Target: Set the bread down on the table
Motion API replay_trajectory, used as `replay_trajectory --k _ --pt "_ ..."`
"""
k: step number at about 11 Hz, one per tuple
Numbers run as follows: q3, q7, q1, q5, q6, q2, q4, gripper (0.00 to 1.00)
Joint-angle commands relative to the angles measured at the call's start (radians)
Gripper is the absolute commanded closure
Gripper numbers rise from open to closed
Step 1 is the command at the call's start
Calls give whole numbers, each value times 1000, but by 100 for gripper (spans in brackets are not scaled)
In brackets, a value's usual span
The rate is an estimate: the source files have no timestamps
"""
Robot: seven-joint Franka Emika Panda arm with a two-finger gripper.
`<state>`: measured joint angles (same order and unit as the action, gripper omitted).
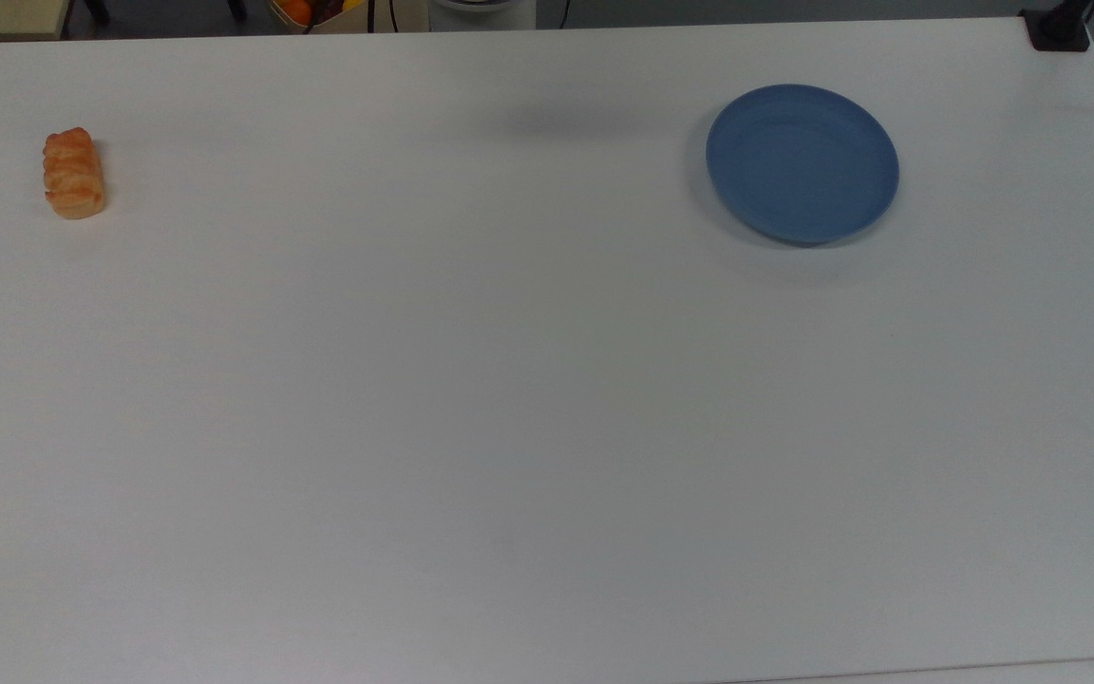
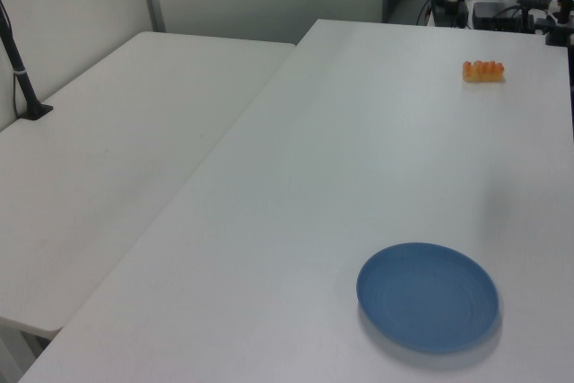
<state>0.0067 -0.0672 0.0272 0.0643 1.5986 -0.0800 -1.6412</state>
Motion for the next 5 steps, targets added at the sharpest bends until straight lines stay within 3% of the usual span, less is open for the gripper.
replay_trajectory --k 1,5 --pt "-57 -108 56 -9 134 8 -43 0" --pt "-62 -108 60 -11 159 25 -45 0"
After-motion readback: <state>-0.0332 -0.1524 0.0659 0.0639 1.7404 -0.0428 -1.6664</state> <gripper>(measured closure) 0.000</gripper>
